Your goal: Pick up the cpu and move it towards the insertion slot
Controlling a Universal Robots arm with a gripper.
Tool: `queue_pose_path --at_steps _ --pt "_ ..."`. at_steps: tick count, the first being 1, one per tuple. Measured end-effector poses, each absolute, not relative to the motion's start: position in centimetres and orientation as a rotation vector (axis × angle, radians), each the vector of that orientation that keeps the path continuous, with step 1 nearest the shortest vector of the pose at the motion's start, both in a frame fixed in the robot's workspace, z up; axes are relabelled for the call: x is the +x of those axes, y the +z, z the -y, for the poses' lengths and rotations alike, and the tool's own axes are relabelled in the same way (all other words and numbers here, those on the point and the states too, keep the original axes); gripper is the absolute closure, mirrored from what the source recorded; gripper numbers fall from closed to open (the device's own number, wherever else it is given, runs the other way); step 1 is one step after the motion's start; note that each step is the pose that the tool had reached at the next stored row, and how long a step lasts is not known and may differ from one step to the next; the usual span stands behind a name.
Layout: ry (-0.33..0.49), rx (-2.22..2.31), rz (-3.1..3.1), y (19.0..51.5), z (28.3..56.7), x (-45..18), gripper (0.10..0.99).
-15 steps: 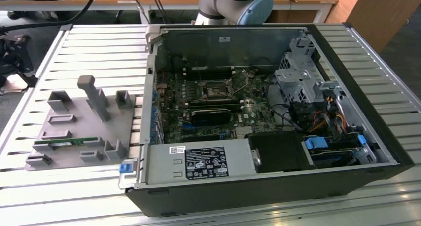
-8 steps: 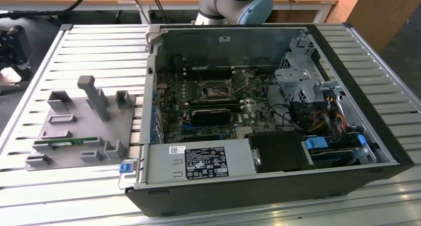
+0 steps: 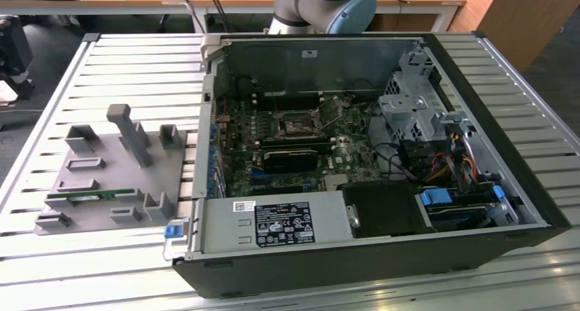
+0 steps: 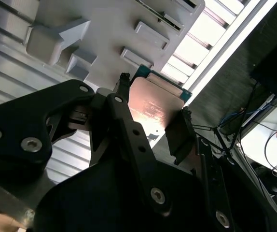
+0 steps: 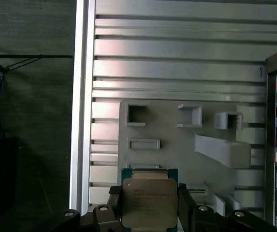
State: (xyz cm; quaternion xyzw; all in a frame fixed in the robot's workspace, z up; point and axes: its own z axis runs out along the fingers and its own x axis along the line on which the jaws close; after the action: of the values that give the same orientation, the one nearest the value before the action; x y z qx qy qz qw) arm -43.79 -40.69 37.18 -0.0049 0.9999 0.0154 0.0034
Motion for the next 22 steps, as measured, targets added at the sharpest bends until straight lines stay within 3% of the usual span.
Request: queue_pose_path --at_steps 16,22 --pt "0.016 0.001 -3.135 41.3 40.3 -43.8 0.541" --pt "0.007 0.04 -3.134 41.4 40.0 -43.6 0.541"
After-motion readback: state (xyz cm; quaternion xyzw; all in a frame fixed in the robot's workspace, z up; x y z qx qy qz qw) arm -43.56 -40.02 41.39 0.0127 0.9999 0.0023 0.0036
